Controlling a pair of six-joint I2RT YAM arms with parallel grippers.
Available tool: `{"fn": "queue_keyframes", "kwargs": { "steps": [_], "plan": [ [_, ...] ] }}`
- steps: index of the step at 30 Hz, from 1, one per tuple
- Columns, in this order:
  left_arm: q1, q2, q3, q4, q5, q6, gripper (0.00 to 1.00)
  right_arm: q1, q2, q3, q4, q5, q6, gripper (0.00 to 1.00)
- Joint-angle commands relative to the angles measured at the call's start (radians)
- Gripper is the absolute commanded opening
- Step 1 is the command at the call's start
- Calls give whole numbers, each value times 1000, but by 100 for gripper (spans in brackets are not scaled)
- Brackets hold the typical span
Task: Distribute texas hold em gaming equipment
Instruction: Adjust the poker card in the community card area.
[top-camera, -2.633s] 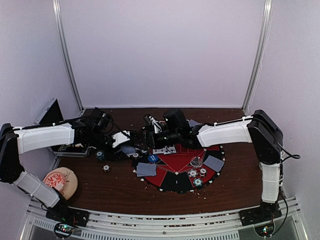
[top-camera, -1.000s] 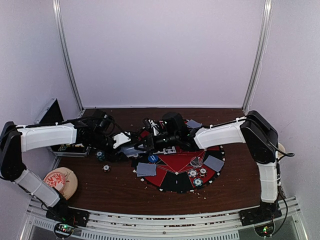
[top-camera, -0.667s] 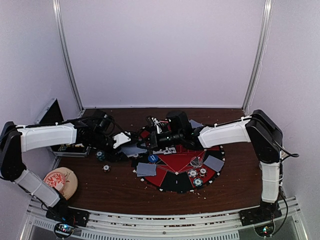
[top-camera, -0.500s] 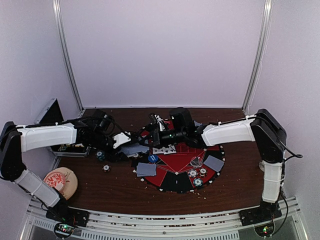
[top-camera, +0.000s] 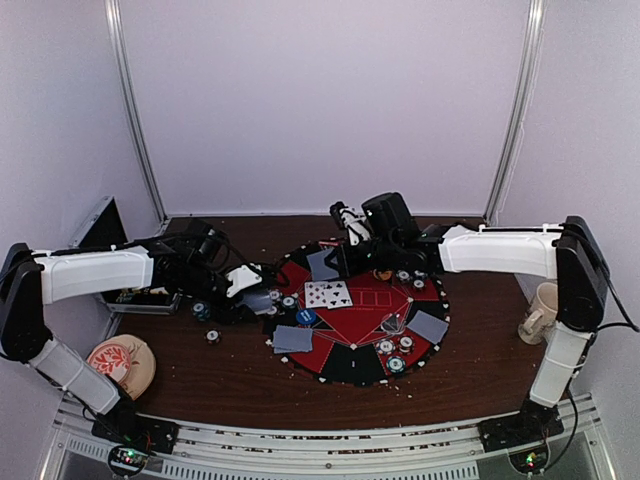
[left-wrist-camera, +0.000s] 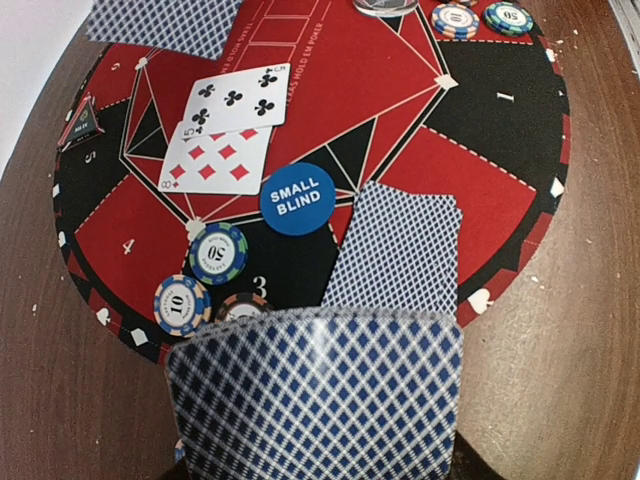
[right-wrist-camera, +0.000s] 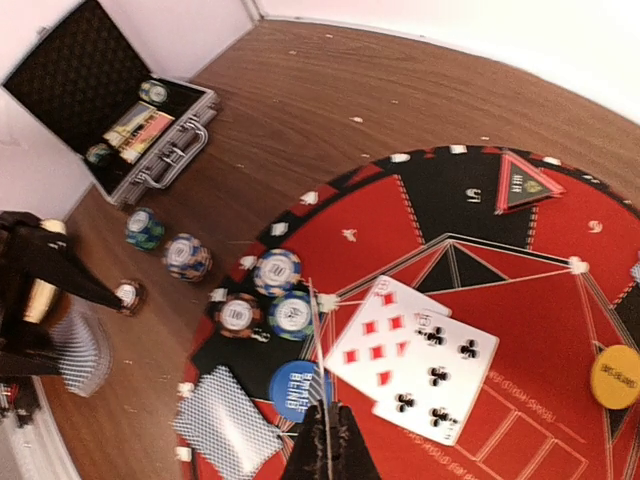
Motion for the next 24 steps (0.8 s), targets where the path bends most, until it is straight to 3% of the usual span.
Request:
{"fn": "queue_keyframes", "kwargs": {
  "steps": [1, 4, 12, 24],
  "plan": [
    [-1, -20, 17, 29, 26, -9, 54, 8, -5, 11, -150, 344, -199, 0],
    [0, -20, 15, 30, 24, -11, 54, 5, 31, 27, -195, 444, -128, 0],
    [-1, -21, 14, 32, 21, -12, 54, 8, 52, -26, -196, 472, 35, 0],
    [0, -27, 10, 37, 22, -12, 54, 64, 135, -17, -203, 519, 67, 0]
  ]
}}
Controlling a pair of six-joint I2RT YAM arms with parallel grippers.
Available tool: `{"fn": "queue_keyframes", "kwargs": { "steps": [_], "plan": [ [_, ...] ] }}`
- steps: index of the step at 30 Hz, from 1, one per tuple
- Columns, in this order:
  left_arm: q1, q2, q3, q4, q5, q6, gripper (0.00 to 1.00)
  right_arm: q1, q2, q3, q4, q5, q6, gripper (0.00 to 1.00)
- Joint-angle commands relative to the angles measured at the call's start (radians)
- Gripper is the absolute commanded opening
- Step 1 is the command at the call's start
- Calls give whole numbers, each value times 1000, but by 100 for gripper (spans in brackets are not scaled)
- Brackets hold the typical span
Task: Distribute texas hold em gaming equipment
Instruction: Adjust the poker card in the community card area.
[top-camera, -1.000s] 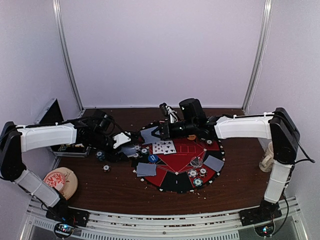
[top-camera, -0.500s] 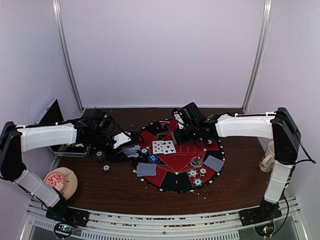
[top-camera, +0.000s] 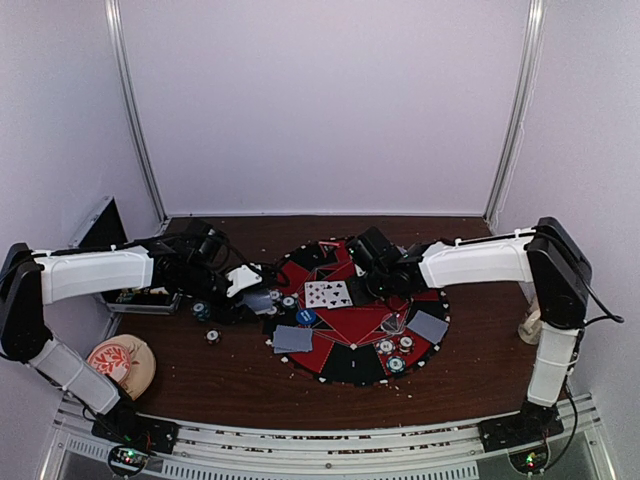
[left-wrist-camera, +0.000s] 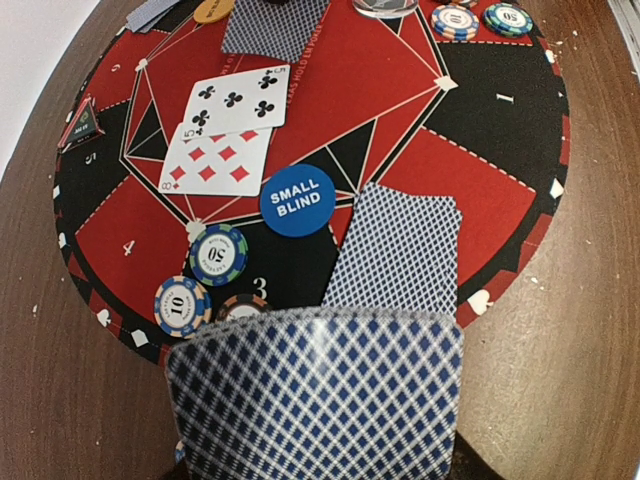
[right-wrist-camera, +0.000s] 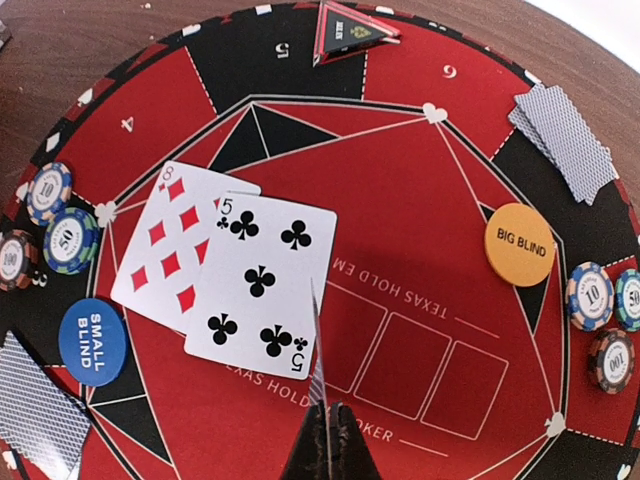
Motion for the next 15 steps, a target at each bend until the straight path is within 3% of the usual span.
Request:
{"fn": "queue_keyframes", "kwargs": {
  "steps": [1, 15],
  "plan": [
    [0, -28, 10, 34, 18, -7, 54, 22, 53, 28, -18, 71, 25, 0],
    [0, -29, 10, 36, 16, -7, 54, 67, 64, 102, -17, 52, 13, 0]
  ]
}}
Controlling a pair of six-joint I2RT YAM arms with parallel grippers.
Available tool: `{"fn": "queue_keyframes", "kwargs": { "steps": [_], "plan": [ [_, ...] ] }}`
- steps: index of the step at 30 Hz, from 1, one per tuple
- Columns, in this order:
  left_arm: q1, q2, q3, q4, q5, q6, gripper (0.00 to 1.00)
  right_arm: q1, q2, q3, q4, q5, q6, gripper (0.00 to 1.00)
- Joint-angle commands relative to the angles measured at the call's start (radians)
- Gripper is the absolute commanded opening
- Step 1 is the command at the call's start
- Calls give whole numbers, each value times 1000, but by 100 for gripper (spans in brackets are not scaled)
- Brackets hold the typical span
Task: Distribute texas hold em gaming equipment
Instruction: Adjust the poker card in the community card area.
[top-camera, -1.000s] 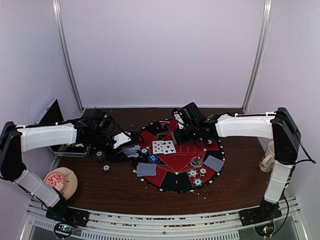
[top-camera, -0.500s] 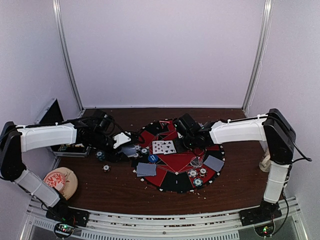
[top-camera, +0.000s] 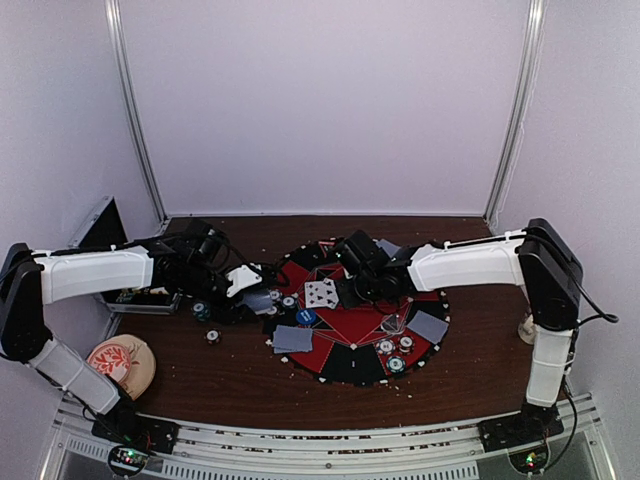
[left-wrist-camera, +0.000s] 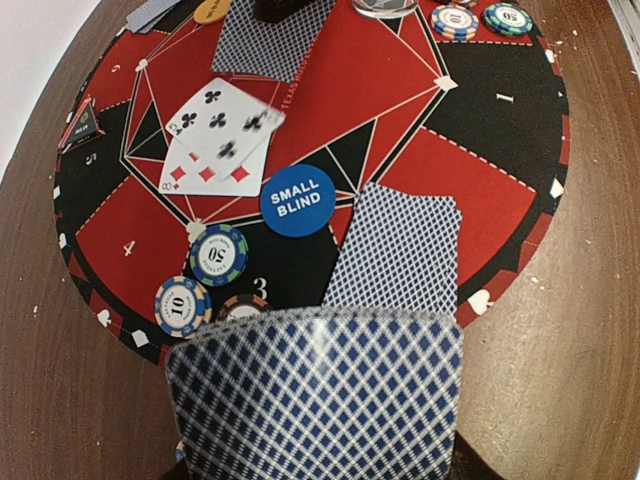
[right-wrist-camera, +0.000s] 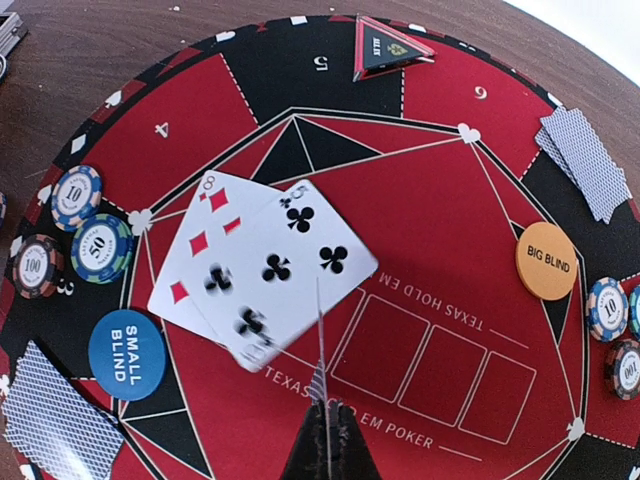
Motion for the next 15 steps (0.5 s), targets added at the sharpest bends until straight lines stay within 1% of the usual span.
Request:
{"fn": "queue_keyframes", "kwargs": {
  "steps": [1, 9, 15],
  "plan": [
    [0, -29, 9, 35, 16, -6, 54, 12, 13, 50, -12, 10, -2, 0],
    [-1, -30, 8, 36, 15, -6, 54, 15, 25, 69, -30, 52, 1, 0],
    [0, -29, 13, 37, 12, -7, 54, 15, 18, 87, 10, 46, 0, 0]
  ]
}}
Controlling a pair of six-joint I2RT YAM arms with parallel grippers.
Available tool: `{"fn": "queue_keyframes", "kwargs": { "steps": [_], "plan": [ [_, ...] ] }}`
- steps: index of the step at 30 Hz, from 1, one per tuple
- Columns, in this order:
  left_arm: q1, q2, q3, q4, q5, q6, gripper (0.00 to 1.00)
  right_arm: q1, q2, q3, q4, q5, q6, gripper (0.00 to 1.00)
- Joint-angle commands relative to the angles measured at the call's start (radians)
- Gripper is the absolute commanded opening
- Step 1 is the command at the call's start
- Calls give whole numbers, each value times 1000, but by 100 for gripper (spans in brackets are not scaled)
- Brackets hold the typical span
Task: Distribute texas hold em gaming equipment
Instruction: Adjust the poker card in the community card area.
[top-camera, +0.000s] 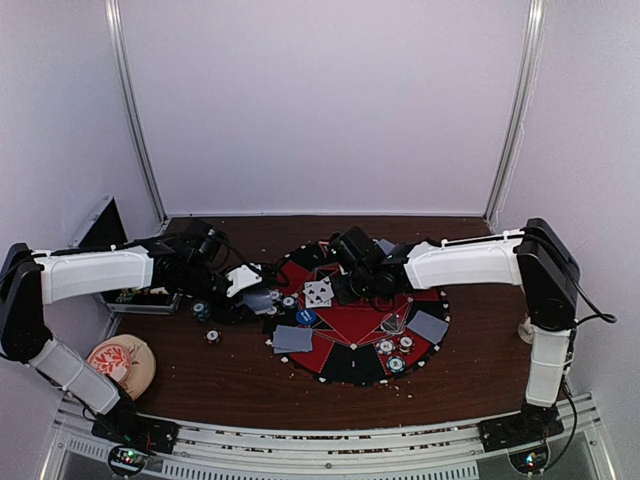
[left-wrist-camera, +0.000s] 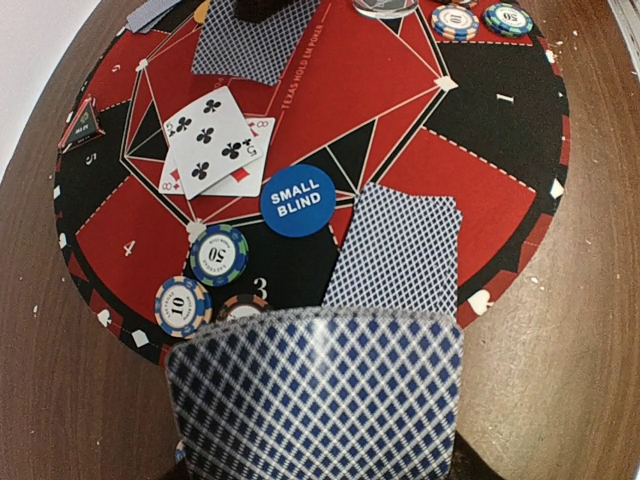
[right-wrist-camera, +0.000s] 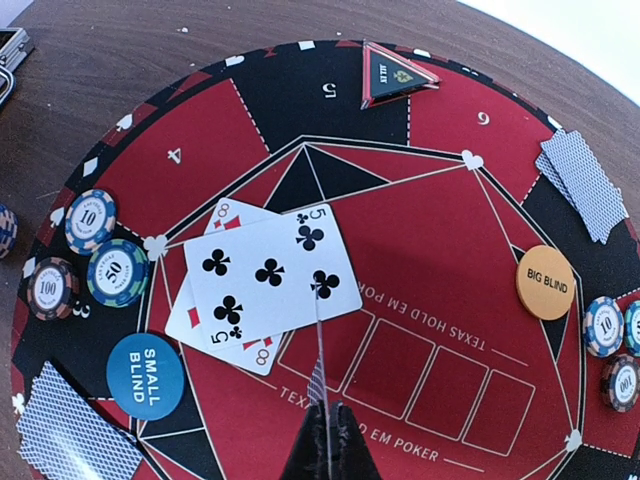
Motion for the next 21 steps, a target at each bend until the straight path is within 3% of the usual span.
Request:
{"fn": "queue_keyframes", "kwargs": {
  "steps": [1, 9, 21],
  "plan": [
    [0, -31, 13, 36, 11, -7, 54, 5, 11, 56, 11, 31, 3, 0],
    [0, -29, 12, 36, 10, -10, 54, 5, 114, 188, 70, 76, -49, 0],
    [0, -45, -2, 43, 6, -9, 54, 12, 346, 428, 86, 51, 29, 0]
  ]
}}
